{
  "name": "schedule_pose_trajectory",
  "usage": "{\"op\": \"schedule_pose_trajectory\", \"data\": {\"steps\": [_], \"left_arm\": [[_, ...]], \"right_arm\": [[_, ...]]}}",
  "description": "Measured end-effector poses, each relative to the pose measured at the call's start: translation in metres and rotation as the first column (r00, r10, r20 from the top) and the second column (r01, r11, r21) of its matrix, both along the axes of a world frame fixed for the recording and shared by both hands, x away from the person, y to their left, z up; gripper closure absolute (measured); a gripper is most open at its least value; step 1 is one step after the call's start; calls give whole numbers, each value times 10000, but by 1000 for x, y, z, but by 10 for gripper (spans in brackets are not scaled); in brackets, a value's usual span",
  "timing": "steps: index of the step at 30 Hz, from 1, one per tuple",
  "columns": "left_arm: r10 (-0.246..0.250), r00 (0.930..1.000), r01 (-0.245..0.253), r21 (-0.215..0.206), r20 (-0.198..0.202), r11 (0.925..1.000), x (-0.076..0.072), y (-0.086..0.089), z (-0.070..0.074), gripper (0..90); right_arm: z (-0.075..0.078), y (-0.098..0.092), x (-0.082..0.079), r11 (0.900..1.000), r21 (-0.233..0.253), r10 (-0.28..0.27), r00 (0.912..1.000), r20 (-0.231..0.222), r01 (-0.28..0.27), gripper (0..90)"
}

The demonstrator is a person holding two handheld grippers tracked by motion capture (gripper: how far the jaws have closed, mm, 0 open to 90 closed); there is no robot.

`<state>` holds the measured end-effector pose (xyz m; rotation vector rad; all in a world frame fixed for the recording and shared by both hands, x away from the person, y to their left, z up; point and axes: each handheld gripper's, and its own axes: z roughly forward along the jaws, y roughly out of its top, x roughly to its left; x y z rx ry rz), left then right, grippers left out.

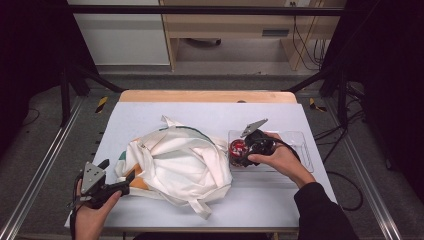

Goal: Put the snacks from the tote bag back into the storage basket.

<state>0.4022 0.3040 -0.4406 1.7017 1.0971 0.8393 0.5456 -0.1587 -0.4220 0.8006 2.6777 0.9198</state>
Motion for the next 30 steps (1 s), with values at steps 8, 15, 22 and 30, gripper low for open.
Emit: {"op": "schedule_pose_trajectory", "data": {"steps": [8, 15, 22, 30], "left_arm": [[9, 10000, -9, 6, 9, 10000, 0, 0, 0, 60], [15, 10000, -15, 9, 13, 10000, 0, 0, 0, 60], [32, 10000, -32, 27, 14, 10000, 0, 0, 0, 60], [32, 10000, -32, 27, 13, 10000, 0, 0, 0, 59]], "right_arm": [[6, -4, -3, 9999, 156, -44, 9999, 145, 42, 157], [15, -11, -8, 9986, 492, -229, 9990, 393, 210, 147], [28, -21, -16, 9933, 1093, -461, 9967, 664, 387, 132], [44, -26, -30, 9847, 1600, -882, 9897, 1131, 695, 108]]}}
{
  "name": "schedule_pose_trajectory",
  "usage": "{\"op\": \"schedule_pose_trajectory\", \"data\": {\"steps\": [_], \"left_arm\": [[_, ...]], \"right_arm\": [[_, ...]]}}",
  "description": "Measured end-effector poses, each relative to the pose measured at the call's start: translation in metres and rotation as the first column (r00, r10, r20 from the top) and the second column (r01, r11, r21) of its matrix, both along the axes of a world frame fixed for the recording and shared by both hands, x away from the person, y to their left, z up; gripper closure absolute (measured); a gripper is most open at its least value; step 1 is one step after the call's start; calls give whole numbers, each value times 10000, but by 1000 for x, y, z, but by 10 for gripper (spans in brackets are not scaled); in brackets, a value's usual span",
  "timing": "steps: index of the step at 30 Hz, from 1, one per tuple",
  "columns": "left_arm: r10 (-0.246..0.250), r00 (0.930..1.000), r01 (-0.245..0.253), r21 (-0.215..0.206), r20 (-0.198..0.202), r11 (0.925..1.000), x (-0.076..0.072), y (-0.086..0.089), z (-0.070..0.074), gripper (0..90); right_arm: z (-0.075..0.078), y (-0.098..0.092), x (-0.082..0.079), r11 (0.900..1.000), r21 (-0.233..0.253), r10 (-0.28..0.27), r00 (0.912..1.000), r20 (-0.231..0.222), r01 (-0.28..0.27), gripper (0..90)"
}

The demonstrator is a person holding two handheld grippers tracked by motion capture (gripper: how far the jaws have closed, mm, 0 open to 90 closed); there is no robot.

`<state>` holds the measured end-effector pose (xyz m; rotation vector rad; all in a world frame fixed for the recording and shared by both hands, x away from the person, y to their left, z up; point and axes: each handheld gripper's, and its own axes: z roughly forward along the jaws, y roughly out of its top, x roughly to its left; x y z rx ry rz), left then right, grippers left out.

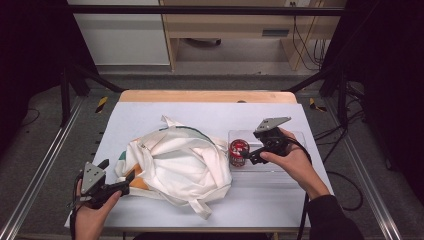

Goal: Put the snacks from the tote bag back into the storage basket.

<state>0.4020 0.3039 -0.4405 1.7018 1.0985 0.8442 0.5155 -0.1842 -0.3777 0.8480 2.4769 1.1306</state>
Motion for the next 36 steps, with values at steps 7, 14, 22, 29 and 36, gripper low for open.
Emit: {"op": "schedule_pose_trajectory", "data": {"steps": [7, 14, 22, 29, 36], "left_arm": [[14, 10000, -14, -3, 5, 10000, 0, 0, 0, 59], [17, 10000, -17, -1, -15, 10000, 0, 0, -1, 59], [63, 10000, -63, -30, -4, 10000, 0, 0, -1, 59], [163, 9999, -163, -84, 6, 9998, 0, 1, -1, 59], [267, 9996, -265, -203, 107, 9994, 0, 5, 0, 59]], "right_arm": [[9, -4, -17, 9962, 704, -547, 9970, 541, 509, 105], [12, -15, -38, 9812, 1107, -1705, 9788, 1135, 1581, 106], [-5, -34, -65, 9495, 1353, -2983, 9482, 1095, 2831, 98], [-18, -53, -82, 9131, 1694, -3925, 9121, 1187, 3709, 99], [-39, -75, -94, 8565, 2153, -4949, 8647, 852, 4691, 102]]}}
